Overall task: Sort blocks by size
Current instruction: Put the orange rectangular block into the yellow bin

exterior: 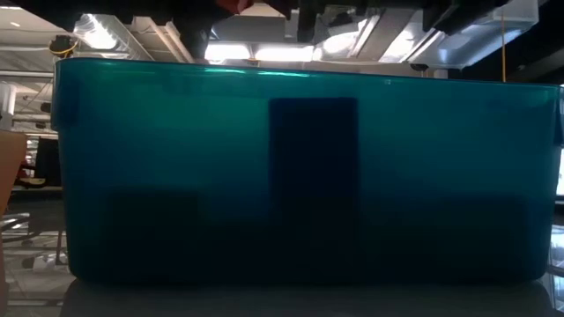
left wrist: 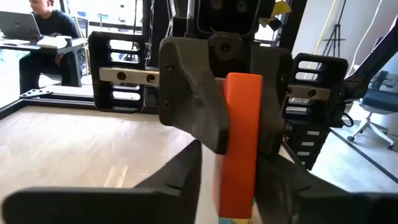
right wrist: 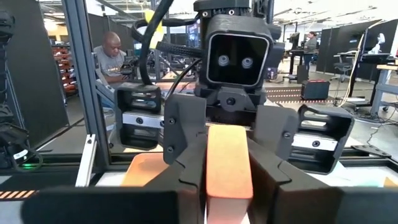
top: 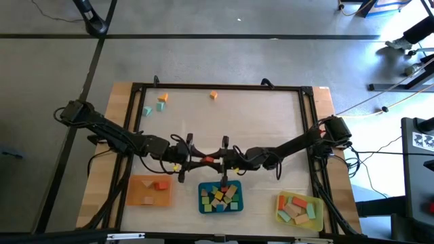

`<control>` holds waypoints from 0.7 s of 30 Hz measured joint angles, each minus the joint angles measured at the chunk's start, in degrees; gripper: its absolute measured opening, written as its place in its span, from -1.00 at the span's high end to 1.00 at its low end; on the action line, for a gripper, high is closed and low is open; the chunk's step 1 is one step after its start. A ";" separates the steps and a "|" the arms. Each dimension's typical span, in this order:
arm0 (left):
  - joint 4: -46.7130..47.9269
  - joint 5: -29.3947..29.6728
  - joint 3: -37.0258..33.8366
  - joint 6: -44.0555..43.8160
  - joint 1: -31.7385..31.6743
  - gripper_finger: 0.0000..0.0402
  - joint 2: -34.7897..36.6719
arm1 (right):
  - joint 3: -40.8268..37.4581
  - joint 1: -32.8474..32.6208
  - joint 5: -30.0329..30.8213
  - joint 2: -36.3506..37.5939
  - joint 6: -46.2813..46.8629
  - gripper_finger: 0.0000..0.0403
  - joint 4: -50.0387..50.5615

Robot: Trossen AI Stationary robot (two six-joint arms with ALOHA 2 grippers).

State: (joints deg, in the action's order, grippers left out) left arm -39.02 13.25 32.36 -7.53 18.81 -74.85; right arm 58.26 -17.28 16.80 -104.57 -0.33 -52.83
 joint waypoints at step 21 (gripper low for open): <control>36.76 0.01 0.02 -8.21 1.76 0.07 15.19 | -0.09 -11.33 14.12 11.89 -9.11 0.67 28.31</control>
State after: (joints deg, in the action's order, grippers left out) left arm -2.26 13.26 32.38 -15.74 20.57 -59.66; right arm 58.17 -28.61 30.92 -92.68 -9.45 -24.52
